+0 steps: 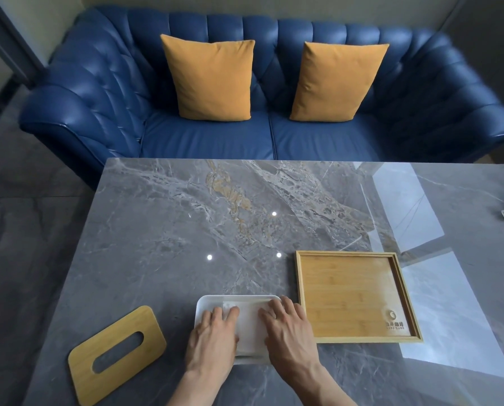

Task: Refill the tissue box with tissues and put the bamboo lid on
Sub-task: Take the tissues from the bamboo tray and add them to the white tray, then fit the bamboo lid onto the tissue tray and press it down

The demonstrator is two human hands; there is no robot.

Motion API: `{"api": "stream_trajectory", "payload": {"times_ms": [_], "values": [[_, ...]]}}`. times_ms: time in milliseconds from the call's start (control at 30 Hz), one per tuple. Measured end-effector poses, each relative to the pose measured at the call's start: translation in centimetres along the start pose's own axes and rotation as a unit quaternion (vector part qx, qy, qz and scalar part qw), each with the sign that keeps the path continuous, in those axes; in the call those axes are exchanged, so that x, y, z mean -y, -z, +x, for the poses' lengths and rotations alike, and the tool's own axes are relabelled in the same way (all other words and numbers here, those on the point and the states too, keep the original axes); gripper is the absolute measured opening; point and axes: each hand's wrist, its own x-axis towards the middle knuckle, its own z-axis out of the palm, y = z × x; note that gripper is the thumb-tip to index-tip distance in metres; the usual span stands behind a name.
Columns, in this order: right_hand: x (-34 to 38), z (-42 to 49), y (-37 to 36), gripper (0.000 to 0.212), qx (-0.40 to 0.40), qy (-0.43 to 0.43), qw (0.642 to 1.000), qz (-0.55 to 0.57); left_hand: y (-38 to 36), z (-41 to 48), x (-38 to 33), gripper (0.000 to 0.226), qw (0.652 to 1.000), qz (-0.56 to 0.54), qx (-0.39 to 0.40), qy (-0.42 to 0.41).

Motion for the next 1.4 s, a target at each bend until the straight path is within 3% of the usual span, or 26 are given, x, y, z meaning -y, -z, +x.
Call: {"api": "stream_trajectory", "payload": {"times_ms": [167, 333, 467, 600, 933, 1100, 1400], "values": [[-0.1, -1.4, 1.1, 0.033, -0.067, 0.007, 0.998, 0.014, 1.5, -0.9, 0.3, 0.047, 0.998, 0.044, -0.014, -0.041], [1.2, -1.7, 3.3, 0.031, -0.093, -0.016, 0.994, 0.059, 3.5, -2.4, 2.2, 0.022, 0.995, -0.027, -0.088, -0.026], [4.8, -0.1, 4.5, 0.029, -0.092, 0.002, 0.99, 0.108, 5.4, -3.9, 5.6, 0.019, 0.982, -0.101, -0.151, 0.045], [10.1, 2.1, 4.5, 0.037, -0.078, 0.026, 0.98, 0.182, 5.1, -5.7, 11.1, 0.038, 0.96, -0.155, -0.18, 0.146], [21.5, 5.8, 0.4, 0.04, 0.038, 0.106, 0.991, 0.076, 1.1, -11.3, 23.0, 0.052, 0.935, -0.118, -0.088, 0.323], [23.2, 6.6, -2.2, 0.035, 0.082, 0.058, 0.994, 0.044, 0.5, -11.9, 24.3, 0.053, 0.914, -0.167, -0.046, 0.368], [24.4, 7.9, -4.8, 0.032, 0.105, -0.033, 0.992, 0.063, -0.3, -10.4, 25.0, 0.047, 0.905, -0.186, -0.024, 0.38]]}}
